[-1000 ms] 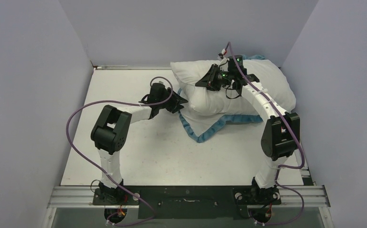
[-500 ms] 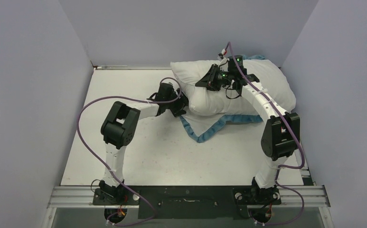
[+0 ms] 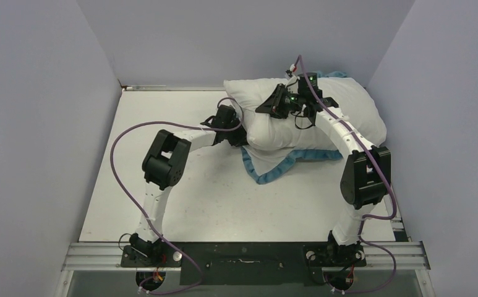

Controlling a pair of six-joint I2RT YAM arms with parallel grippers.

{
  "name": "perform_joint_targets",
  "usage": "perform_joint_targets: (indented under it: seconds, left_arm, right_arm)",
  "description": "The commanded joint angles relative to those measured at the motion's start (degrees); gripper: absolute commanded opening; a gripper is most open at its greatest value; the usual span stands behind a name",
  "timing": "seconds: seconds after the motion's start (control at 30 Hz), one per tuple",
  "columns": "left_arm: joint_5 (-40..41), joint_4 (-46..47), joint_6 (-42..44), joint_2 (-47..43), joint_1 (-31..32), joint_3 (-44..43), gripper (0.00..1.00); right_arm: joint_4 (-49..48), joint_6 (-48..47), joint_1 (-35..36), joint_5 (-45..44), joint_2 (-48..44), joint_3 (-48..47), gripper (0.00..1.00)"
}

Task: Put the pillow into the pillowcase
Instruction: Stuff the pillow into the pillowcase.

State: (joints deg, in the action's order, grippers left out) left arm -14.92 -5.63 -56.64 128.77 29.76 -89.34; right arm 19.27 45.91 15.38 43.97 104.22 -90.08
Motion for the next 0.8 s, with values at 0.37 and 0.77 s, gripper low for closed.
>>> perform_joint_targets:
  seconds: [0.37, 0.77]
  left_arm:
    - [-9.22, 66.96, -18.59, -8.7, 0.78, 24.31, 0.0]
    - [-12.07, 77.41, -19.3, -10.12, 1.11, 31.83, 0.0]
  right_arm:
    - [-4.25, 1.91, -3.3, 1.87, -5.31, 1.6, 0.05]
    - [-4.11, 2.34, -4.61, 1.58, -6.09, 1.88, 0.05]
